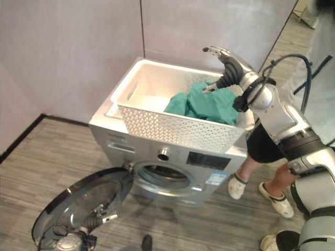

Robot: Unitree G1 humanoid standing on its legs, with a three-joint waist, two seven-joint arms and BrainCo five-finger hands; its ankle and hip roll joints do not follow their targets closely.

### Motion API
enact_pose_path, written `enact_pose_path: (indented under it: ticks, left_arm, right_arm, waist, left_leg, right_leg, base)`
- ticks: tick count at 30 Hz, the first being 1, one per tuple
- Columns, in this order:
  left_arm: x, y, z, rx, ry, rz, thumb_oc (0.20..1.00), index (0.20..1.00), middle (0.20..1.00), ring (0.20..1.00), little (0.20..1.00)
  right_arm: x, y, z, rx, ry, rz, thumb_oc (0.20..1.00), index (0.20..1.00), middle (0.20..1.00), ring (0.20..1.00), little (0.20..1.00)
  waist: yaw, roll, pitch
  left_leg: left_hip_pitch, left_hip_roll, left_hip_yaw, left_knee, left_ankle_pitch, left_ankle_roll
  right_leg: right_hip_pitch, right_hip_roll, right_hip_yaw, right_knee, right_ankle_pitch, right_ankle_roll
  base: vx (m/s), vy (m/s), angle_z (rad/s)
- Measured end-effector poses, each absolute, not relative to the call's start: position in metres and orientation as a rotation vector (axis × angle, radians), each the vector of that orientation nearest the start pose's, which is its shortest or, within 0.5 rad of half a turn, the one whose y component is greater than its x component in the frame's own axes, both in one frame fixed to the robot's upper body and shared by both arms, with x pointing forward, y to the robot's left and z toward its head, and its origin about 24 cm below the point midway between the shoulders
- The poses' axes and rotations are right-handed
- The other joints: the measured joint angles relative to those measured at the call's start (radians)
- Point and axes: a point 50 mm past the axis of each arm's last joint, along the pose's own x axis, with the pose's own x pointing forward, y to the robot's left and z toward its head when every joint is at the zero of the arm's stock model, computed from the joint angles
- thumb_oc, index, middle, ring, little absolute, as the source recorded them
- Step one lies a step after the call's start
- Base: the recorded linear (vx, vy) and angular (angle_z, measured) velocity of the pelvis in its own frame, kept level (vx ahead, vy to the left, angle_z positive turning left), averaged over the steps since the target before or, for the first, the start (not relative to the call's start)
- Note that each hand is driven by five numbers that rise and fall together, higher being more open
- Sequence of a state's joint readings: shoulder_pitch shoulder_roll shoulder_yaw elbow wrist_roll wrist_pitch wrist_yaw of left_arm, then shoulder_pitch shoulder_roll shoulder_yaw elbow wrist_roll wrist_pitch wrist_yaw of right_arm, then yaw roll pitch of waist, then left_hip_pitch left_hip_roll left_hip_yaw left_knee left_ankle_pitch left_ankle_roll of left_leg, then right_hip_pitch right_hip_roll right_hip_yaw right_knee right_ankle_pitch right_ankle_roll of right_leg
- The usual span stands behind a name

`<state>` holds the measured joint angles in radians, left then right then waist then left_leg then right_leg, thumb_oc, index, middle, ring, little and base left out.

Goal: Grab the laundry basket,head to the washer,open it,put in the laundry and shut it.

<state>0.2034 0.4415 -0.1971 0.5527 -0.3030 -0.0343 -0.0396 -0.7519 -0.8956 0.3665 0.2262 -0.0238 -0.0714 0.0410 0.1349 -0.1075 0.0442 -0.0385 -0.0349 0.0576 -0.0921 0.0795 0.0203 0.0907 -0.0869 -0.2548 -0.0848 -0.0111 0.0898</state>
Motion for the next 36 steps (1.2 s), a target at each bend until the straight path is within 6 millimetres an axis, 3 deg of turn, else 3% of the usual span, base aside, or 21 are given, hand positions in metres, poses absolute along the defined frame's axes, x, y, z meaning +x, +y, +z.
enact_pose_path:
  ticks: [6,36]
  left_arm:
    - [0.130,0.256,-0.099,0.172,0.785,0.034,1.000,1.000,1.000,1.000,1.000]
    - [0.124,0.254,-0.108,0.179,0.840,0.028,1.000,1.000,1.000,1.000,1.000]
  right_arm:
    - [0.330,-0.235,0.224,-0.967,-0.418,0.085,1.000,1.000,1.000,1.000,1.000]
    - [0.327,-0.231,0.216,-0.961,-0.427,0.085,1.000,1.000,1.000,1.000,1.000]
  waist:
    - [-0.004,-0.010,0.015]
    - [-0.010,-0.005,0.013]
  left_leg:
    - [0.000,-0.003,0.001,0.000,-0.003,-0.001]
    - [0.018,-0.005,0.002,0.000,-0.005,0.002]
  right_leg:
    - [0.001,-0.004,0.001,0.000,0.000,0.001]
    - [0.017,-0.007,0.001,0.000,0.001,0.004]
  base:
    - [0.00,0.001,-0.01]
    - [0.00,0.000,0.00]
